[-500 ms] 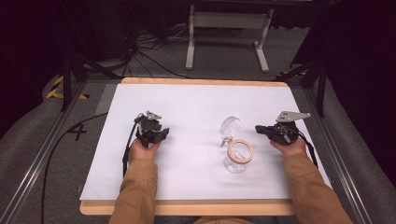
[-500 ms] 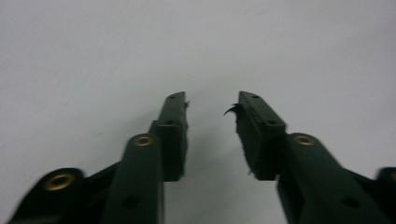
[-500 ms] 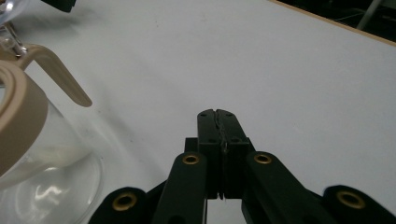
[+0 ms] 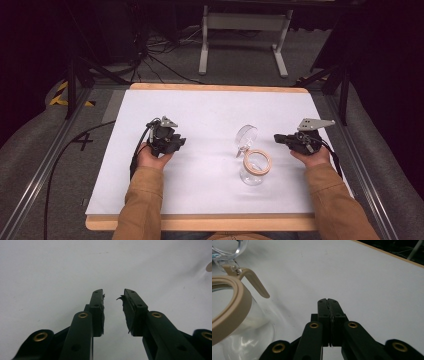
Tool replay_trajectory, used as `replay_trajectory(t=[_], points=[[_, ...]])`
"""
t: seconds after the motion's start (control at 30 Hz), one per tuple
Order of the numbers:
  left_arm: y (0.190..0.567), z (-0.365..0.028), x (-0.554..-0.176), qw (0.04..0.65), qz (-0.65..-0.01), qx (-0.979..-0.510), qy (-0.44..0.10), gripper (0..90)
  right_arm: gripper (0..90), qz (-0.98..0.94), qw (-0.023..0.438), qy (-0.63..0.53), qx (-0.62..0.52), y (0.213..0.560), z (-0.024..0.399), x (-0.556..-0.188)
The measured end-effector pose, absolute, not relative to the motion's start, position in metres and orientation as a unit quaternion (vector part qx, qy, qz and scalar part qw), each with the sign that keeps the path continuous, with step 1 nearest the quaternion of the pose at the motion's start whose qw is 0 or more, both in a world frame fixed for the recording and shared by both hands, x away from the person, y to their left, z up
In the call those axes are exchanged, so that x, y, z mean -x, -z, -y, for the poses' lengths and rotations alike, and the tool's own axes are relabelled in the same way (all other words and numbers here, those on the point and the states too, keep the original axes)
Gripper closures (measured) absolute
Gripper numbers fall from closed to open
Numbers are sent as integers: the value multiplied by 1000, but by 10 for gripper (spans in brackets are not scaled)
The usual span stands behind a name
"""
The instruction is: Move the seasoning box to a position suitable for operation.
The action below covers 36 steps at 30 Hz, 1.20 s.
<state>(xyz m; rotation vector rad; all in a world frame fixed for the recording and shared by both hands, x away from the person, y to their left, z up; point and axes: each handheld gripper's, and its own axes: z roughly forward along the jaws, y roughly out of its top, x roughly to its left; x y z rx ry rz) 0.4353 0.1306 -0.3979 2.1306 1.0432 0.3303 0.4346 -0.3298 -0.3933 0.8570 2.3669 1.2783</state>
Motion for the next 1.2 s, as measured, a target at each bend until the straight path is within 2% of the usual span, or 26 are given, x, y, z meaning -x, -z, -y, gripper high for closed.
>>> replay_trajectory(t=[0.4,0.83,1.2], points=[[388,-123,-432,366,-400,-832,-122,677,888,-854,142,-420,-273,396,316,-429],[376,-112,-430,378,-380,-837,-109,623,893,-897,88,-374,-217,402,285,-413],[375,-102,-436,381,-366,-844,-92,594,895,-905,64,-349,-232,407,286,-408]])
